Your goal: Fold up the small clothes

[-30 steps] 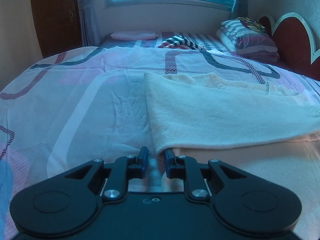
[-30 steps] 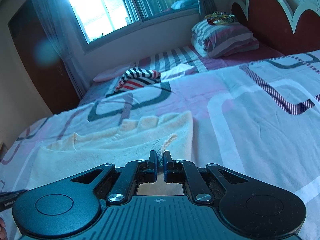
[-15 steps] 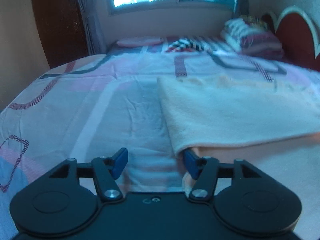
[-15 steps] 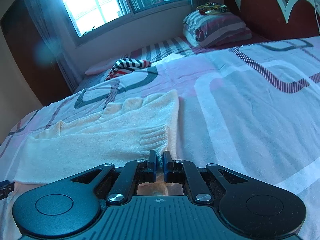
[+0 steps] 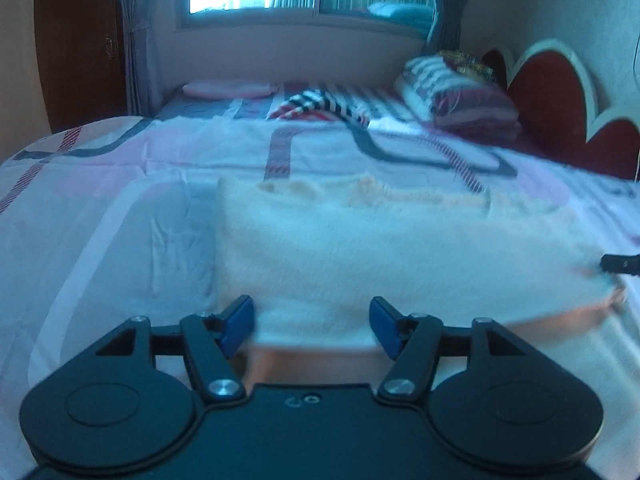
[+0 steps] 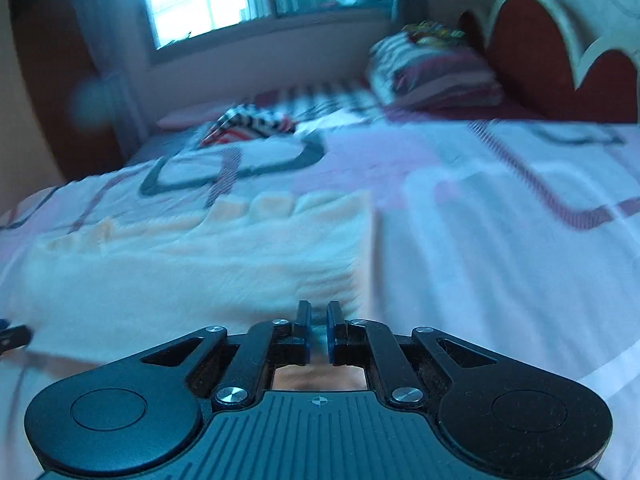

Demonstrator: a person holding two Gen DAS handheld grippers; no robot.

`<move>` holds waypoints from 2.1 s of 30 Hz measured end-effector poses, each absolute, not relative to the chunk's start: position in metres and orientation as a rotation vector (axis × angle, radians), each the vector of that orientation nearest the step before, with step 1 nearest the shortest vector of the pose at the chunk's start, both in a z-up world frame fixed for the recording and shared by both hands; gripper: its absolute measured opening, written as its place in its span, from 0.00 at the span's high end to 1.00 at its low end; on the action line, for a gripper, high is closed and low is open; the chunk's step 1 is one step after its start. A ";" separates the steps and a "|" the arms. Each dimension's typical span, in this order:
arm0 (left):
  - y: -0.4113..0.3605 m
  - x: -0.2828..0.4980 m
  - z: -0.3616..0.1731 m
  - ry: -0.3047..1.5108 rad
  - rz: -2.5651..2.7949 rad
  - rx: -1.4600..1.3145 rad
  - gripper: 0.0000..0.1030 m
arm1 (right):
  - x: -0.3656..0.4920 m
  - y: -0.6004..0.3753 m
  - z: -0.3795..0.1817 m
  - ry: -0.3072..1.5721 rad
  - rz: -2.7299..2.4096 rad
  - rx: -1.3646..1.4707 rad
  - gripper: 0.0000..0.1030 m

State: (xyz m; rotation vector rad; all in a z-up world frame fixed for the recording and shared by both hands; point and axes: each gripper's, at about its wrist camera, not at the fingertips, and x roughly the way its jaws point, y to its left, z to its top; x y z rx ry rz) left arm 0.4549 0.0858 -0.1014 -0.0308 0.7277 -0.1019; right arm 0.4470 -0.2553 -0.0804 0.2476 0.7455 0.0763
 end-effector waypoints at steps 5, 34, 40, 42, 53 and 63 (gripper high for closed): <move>0.076 0.505 -0.102 0.742 -0.133 0.017 0.38 | 0.480 -0.229 -0.087 0.769 0.186 0.228 0.94; 0.089 0.478 -0.112 0.755 -0.096 -0.033 0.38 | 0.468 -0.239 -0.099 0.766 0.090 0.140 0.57; 0.050 0.467 -0.091 0.717 -0.156 -0.068 0.37 | 0.443 -0.208 -0.077 0.706 0.200 0.131 0.57; 0.033 0.464 -0.102 0.738 -0.158 0.023 0.37 | 0.436 -0.196 -0.084 0.724 0.237 0.091 0.57; 0.037 0.454 -0.110 0.746 -0.051 0.087 0.37 | 0.423 -0.240 -0.093 0.753 0.173 0.071 0.57; 0.025 0.451 -0.118 0.759 -0.005 0.115 0.30 | 0.419 -0.258 -0.102 0.776 0.207 0.098 0.57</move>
